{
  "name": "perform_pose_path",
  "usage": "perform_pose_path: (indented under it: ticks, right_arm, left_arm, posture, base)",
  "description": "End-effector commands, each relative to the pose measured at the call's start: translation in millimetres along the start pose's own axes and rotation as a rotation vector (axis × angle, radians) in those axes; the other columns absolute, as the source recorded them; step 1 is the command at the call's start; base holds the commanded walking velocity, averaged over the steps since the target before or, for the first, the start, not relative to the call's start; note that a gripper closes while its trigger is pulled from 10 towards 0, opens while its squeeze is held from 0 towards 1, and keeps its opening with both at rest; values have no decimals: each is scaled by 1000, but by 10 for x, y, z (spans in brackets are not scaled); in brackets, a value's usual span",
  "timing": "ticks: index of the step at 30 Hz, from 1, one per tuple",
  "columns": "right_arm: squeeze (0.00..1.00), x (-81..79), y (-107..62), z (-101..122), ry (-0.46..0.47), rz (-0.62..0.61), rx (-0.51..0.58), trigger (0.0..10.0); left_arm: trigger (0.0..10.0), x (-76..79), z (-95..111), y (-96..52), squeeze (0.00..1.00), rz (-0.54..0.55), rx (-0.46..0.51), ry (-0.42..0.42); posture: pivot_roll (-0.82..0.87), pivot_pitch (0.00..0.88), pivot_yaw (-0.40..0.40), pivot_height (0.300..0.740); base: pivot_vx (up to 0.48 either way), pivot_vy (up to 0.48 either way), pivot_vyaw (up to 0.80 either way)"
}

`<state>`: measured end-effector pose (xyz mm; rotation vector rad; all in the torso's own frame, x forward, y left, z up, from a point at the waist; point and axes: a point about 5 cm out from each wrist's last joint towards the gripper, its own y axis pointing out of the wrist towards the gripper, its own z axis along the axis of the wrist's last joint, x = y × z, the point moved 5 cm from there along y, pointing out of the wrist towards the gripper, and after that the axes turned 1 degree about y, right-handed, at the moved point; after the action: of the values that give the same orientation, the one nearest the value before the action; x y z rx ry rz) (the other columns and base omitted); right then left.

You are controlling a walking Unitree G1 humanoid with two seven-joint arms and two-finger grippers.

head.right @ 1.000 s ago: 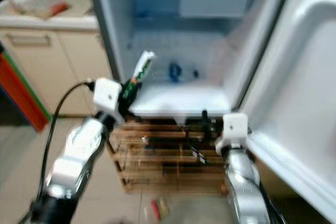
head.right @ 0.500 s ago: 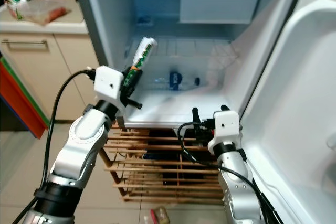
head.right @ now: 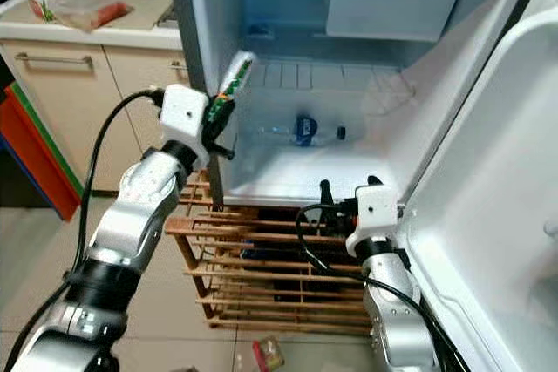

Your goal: Restocking fridge

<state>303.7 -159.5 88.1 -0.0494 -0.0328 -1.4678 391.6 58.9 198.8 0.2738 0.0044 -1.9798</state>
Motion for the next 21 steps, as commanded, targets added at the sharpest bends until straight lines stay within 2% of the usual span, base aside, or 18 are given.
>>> perform_pose_path:
  ticks: [1,4,7,8,9,12,13,16,18,20,21]
  right_arm:
    - [0,40,-52,10,-10,-3,1,10000]
    - [0,135,-110,-47,-36,-24,-19,10000]
    - [0,399,-177,-149,-180,-103,-56,10000]
    - [0,558,-200,-157,-265,-171,-67,10000]
    - [0,615,-205,-141,-287,-200,-63,10000]
    - [0,626,-200,-119,-284,-211,-56,10000]
    - [0,583,-175,-101,-256,-200,-48,10000]
    - [0,520,-150,-81,-256,-184,-39,10000]
    - [0,504,-144,-69,-268,-183,-33,10000]
    - [0,461,-122,-44,-295,-185,-18,10000]
    - [0,461,-122,-44,-295,-185,-18,10000]
  left_arm:
    - [10000,92,92,79,0,-34,18,-20]
    - [10000,148,106,97,0,-50,19,-35]
    - [10000,181,89,108,0,-64,16,-47]
    - [10000,169,73,108,0,-60,11,-55]
    - [10000,139,57,108,0,-47,5,-63]
    - [10000,100,40,118,0,-30,-2,-69]
    - [10000,35,29,154,0,-3,-12,-72]
    - [10000,-63,41,229,0,40,-23,-100]
    - [10000,-100,75,285,0,59,-22,-119]
    - [10000,-109,249,457,0,68,4,-159]
    - [10000,-109,249,457,0,68,4,-159]
  posture:
    - [-101,0,7,740]
    - [-110,0,9,740]
    - [-116,0,12,740]
    - [-116,0,13,740]
    - [-116,0,14,740]
    - [-116,0,14,740]
    - [-113,0,14,740]
    - [-111,0,15,740]
    - [-109,0,17,740]
    - [-117,0,26,740]
    - [-117,0,26,740]
  base:
    - [0,0,0]
    - [0,0,0]
    - [0,0,0]
    - [0,0,0]
    - [0,0,0]
    - [0,0,0]
    - [0,0,0]
    - [0,0,0]
    - [0,0,0]
    - [0,0,0]
    - [0,0,0]
